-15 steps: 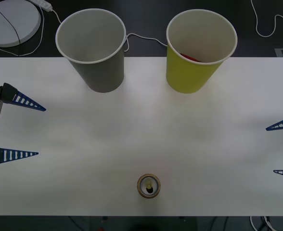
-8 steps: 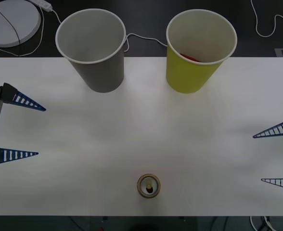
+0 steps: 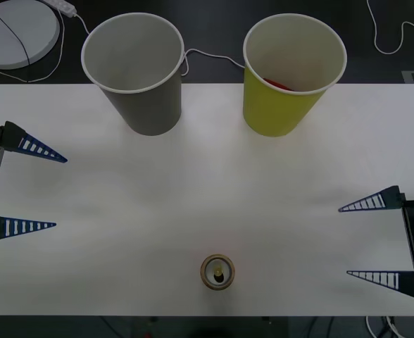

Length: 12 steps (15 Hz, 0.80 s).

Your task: Put the can into the green bin and the plastic bottle into the gray bin

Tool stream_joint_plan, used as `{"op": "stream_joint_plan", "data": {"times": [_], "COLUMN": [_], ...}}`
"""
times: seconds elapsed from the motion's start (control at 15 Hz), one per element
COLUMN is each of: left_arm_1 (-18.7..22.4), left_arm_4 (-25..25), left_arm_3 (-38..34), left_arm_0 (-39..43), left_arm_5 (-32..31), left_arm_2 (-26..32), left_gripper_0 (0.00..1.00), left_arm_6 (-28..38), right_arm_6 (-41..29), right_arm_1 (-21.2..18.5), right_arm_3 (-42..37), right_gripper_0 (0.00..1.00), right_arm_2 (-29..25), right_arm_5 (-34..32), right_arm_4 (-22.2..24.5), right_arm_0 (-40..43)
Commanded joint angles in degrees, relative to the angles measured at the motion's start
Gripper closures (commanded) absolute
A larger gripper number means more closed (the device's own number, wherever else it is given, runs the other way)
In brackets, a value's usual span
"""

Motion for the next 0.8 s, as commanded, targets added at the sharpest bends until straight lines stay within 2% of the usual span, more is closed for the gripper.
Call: {"op": "stream_joint_plan", "data": {"times": [0.07, 0.27, 0.8], "left_arm_1": [0.0, 0.0, 0.0], "left_arm_4": [0.0, 0.0, 0.0], "left_arm_3": [0.0, 0.0, 0.0], "left_arm_0": [0.0, 0.0, 0.0], "left_arm_5": [0.0, 0.0, 0.0], "left_arm_2": [0.0, 0.0, 0.0], "left_gripper_0": [0.0, 0.0, 0.0], "left_arm_6": [0.0, 0.0, 0.0], "right_arm_6": [5.67, 9.89, 13.32], "right_arm_1": [2.36, 3.85, 8.51], "right_arm_3": [3.97, 10.03, 20.67], "right_gripper_0": [0.0, 0.0, 0.0], "right_arm_2": [1.23, 4.75, 15.12], "right_arm_5": [0.0, 0.0, 0.0], "right_arm_4": [0.43, 0.08, -4.32], "right_arm_0": [-1.1, -3.73, -7.86]}}
